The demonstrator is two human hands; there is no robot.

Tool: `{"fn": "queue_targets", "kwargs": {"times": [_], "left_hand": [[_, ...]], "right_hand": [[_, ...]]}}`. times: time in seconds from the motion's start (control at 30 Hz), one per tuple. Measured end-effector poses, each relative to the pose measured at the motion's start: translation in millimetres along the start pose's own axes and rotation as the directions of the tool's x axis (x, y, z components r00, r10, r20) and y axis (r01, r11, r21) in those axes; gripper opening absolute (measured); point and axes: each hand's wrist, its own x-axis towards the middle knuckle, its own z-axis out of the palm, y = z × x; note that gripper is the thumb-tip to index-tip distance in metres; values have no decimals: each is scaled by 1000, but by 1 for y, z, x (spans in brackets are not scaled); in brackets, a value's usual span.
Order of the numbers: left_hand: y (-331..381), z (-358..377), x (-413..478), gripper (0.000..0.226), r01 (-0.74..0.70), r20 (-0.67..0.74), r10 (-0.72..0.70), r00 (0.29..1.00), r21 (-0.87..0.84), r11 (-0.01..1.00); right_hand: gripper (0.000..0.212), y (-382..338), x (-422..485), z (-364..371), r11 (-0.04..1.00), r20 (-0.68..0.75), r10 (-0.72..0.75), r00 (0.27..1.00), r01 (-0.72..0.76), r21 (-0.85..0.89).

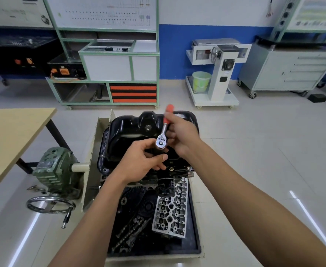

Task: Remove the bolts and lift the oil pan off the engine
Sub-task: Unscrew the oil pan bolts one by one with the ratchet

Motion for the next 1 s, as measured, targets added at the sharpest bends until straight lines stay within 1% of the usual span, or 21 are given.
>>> {"fn": "queue_targets", "kwargs": {"times": [0.03,0.1,0.13,0.2,0.27,0.37,0.43,0.5,0.53,0.6,0.67,0.73,0.83,0.9,0.97,1.0], "left_hand": [[0,1,1,24,8,9,-8,1000,7,1000],[-1,3,1,21,32,21,-32,999,13,999],[-2,4,1,18,42,22,-42,999,10,999],[-4,6,0,13,45,20,-45,999,0,999],[-7,8,-2,11,44,9,-44,999,-10,999],[-9,13,-2,12,31,-54,-32,998,-23,999],[-8,15,0,14,17,-128,-23,992,-43,999],[-7,12,3,14,12,-185,-23,983,-61,998],[-7,9,4,14,11,-182,-22,983,-60,998],[-4,4,6,13,9,-121,-14,993,-36,999],[-4,2,6,11,16,-62,-17,998,-5,1000],[-4,0,6,9,25,-42,-25,999,9,1000],[-4,0,7,10,19,-32,-19,999,12,1000],[-6,3,6,13,-2,-77,2,997,-3,1000],[-8,4,6,14,-25,-167,19,986,-32,999],[-9,3,6,15,-37,-206,28,978,-40,999]], "right_hand": [[27,-3,2,6,993,56,-8,998,15,-121],[35,-7,5,13,924,186,-33,982,101,-370],[36,-9,4,14,878,253,-41,967,156,-454],[33,-9,1,15,816,354,-41,934,236,-527],[35,-7,0,11,810,386,-52,921,265,-523],[30,-5,1,0,866,385,-58,921,238,-440],[26,-1,2,-10,898,325,-78,942,208,-389],[33,4,1,-19,902,263,-109,959,207,-380],[33,5,0,-20,908,268,-109,957,205,-364],[29,5,-6,-17,909,313,-98,945,213,-357],[32,2,-8,-9,854,332,-129,935,274,-442],[33,1,-9,-3,806,313,-146,938,297,-512],[32,-2,-11,1,805,235,-142,962,250,-538],[25,-2,-13,0,866,132,-129,983,177,-468],[18,3,-18,-3,948,25,-53,998,59,-311],[17,7,-23,-4,978,-2,-1,1000,1,-207]]}}
